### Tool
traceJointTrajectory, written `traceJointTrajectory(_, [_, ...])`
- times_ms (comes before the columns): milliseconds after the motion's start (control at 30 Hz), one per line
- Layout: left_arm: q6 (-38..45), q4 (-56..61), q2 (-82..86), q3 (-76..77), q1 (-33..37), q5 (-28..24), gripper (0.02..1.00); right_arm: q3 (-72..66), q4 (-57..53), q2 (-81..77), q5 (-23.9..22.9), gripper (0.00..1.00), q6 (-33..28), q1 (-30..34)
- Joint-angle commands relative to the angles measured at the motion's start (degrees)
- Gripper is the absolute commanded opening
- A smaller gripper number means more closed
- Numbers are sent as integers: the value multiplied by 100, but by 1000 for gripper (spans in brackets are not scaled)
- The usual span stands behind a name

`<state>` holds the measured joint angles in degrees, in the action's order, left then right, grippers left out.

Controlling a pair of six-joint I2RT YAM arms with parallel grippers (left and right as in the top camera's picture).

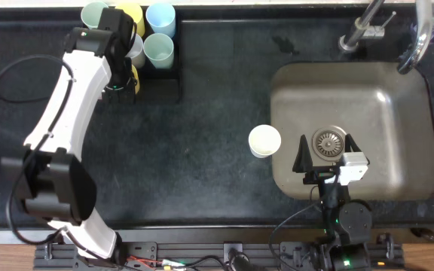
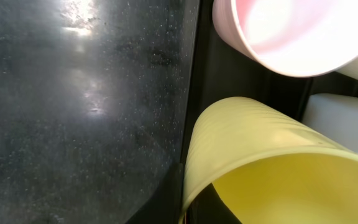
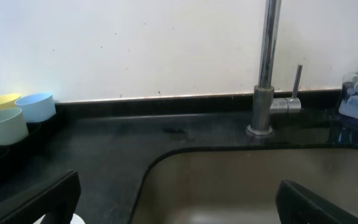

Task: Store Cups

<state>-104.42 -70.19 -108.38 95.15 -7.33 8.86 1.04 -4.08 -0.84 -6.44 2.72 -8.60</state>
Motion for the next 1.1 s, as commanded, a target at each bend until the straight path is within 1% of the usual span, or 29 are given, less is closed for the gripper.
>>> traceJointTrajectory(33, [118, 96, -289, -33, 101, -210, 36, -79, 28, 63, -63, 998, -39, 39])
traceJointTrajectory(400, [116, 280, -726, -33, 101, -284, 36, -79, 28, 63, -63, 998, -39, 39])
traceJointTrajectory(567, [111, 286, -752, -33, 114, -188, 36, -76, 28, 63, -66, 998, -39, 39])
traceJointTrajectory(833, [114, 286, -754, -33, 251, -197, 45, -79, 28, 63, -63, 998, -39, 39])
traceJointTrajectory(933, [114, 286, -754, -33, 284, -199, 84, -79, 28, 63, -63, 996, -39, 39])
traceJointTrajectory(1033, [114, 286, -754, -33, 282, -251, 169, -79, 28, 63, -63, 996, -37, 37])
traceJointTrajectory(1067, [114, 289, -754, -33, 282, -286, 215, -79, 28, 63, -63, 996, -37, 39])
traceJointTrajectory(1100, [114, 291, -754, -33, 282, -306, 316, -76, 28, 63, -63, 998, -37, 37])
